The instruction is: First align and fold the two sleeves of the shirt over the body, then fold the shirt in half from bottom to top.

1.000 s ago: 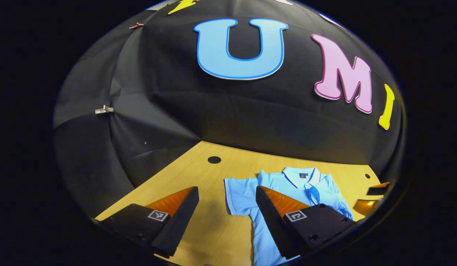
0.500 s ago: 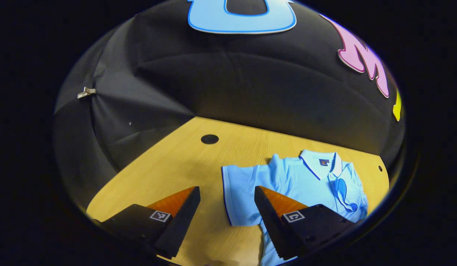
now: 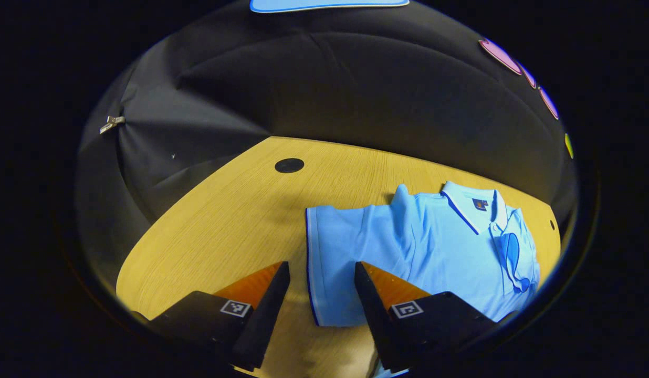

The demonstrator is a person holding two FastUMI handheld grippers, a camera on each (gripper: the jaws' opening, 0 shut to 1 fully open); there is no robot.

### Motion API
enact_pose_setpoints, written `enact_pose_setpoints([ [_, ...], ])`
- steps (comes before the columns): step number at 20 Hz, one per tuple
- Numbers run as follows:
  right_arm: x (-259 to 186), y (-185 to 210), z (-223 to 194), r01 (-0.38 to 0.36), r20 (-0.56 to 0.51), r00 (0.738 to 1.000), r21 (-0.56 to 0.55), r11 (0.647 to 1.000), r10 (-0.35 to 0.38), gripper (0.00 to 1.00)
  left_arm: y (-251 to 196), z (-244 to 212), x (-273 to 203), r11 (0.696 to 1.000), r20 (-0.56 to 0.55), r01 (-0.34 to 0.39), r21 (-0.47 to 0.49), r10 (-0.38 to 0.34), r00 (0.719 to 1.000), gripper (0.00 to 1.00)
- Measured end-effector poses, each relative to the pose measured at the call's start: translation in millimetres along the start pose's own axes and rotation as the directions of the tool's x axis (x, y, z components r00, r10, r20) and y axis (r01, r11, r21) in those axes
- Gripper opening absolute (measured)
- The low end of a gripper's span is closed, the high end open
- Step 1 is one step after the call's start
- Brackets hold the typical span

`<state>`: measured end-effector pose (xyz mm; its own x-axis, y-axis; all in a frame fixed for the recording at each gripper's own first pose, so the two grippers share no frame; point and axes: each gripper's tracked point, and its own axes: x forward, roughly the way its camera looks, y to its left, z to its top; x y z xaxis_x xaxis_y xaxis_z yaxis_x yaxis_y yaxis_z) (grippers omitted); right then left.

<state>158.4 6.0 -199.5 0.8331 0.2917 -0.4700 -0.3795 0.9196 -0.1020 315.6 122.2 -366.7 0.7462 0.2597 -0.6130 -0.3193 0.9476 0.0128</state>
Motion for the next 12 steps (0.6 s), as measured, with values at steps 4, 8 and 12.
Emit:
enact_pose_setpoints([
  [4, 1.2, 0.0, -12.8, 0.004, -0.014, 1.0, 0.027, 1.0, -0.004, 0.96, -11.4, 2.3, 3.5, 0.999, 0.016, 0.035, -0.006, -0.035, 0.999, 0.48],
  [8, 1.4, -2.1, -28.0, 0.014, -0.036, 0.999, 0.042, 0.999, -0.013, 0.98, -20.0, 6.2, 3.9, 0.997, 0.031, 0.073, -0.026, -0.072, 0.997, 0.13],
  [12, 0.4, -8.8, -38.9, 0.033, -0.047, 0.998, 0.051, 0.998, -0.031, 0.98, -20.6, 8.2, 3.1, 0.997, 0.037, 0.072, -0.031, -0.07, 0.997, 0.07],
])
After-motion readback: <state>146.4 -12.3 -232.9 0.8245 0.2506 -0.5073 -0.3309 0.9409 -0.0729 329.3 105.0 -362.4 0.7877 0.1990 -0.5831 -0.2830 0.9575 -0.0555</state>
